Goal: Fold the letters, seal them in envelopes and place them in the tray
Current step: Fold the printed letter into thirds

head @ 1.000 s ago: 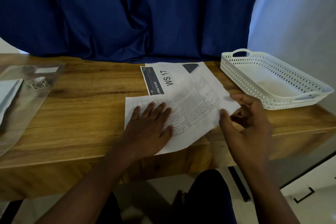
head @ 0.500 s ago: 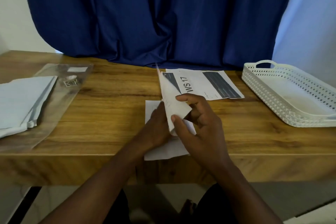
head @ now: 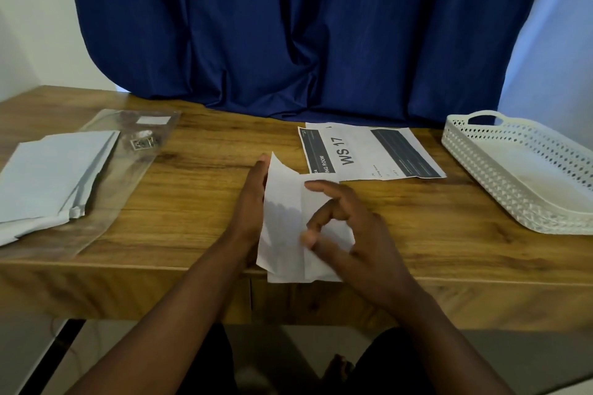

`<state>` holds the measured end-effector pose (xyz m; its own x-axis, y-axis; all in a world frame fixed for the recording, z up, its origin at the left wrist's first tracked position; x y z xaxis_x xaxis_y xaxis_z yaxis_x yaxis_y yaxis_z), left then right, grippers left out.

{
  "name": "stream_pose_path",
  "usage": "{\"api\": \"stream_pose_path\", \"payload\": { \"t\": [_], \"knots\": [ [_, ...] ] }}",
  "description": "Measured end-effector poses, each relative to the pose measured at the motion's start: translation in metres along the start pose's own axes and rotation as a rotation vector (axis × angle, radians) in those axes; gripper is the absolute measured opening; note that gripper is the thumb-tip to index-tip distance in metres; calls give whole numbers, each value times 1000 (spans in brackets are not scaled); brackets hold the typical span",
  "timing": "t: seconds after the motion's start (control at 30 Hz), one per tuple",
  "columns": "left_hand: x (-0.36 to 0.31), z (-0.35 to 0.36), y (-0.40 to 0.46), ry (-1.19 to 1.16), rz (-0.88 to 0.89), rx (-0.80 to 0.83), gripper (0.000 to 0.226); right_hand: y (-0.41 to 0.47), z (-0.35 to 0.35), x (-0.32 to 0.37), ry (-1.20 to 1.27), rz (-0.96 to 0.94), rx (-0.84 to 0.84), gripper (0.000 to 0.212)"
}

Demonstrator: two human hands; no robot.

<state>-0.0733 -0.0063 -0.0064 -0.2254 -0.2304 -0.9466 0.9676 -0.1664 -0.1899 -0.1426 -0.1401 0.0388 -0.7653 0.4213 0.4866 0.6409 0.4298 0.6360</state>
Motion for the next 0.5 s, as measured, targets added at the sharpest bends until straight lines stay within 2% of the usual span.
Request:
{"api": "stream_pose_path", "payload": {
  "t": [0.07, 0.1, 0.17, 0.23, 0.27, 0.43, 0.5],
  "knots": [
    [1, -5, 2, -29, -25, -73, 46, 0, -23, -14, -65, 37, -118, 45],
    [2, -7, 2, -7, -35, -105, 48, 1, -29, -23, -116, 69, -105, 43],
    [2, -6, 3, 51, -29, -110, 62, 1, -22, -38, -218, 94, 81, 41],
    [-5, -6, 1, 115, 33, -151, 59, -5, -7, -49, -277, 74, 279, 37],
    [-10, -7, -2, 169, 80, -181, 57, -9, -4, -52, -293, 67, 324, 36],
    [-41, -17, -20, 773, 388, -350, 58, -21, -3, -63, -388, 147, 357, 43],
    [-43, -8, -27, 1026, 446, -291, 55, -23, 0, -61, -425, 176, 339, 46]
  ]
}}
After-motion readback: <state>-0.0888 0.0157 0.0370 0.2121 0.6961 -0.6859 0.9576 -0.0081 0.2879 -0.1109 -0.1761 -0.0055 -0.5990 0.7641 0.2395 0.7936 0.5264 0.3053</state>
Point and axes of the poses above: each hand's wrist, its own y-axis towards the middle knuckle, its own z-axis out of the palm, x = y × z, the point moved 10 cm from there along y, towards the middle knuckle, and after that the axes turned 15 degrees about -z, right-handed, at the moved point
